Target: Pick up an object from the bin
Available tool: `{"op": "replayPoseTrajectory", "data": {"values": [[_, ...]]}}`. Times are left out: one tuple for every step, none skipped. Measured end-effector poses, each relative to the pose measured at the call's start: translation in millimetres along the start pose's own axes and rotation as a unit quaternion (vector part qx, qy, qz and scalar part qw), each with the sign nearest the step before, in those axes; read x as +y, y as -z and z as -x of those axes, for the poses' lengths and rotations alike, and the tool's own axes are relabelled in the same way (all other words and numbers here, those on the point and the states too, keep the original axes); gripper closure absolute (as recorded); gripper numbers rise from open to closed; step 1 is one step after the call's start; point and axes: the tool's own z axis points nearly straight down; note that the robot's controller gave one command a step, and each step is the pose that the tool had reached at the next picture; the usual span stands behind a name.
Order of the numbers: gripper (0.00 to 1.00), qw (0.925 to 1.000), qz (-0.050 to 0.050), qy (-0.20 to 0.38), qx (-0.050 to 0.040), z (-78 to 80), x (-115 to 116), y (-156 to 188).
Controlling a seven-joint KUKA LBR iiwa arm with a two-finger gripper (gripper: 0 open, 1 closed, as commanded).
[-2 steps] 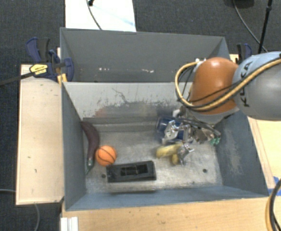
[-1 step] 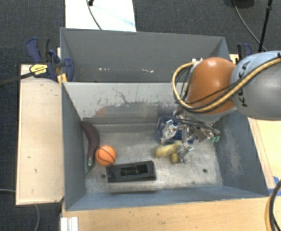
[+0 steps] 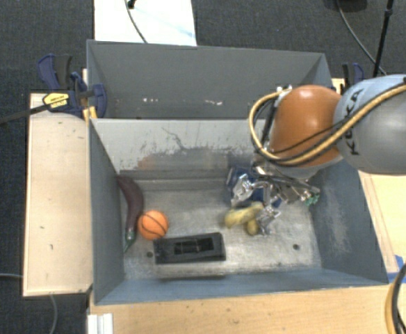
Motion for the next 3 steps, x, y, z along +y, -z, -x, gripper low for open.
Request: {"op": "replayPoseTrajectory", "data": {"values": [[1.00,0.9995,0.008,-0.031,-0.0071,-15.6,-27.6,-1.7],[1.00,0.9999,0.007,-0.011,-0.0091,-27.8,-50.4,-5.2],[1.00,0.9993,-0.008,-0.029,-0.0200,-17.3,-37.1,129.4]]}}
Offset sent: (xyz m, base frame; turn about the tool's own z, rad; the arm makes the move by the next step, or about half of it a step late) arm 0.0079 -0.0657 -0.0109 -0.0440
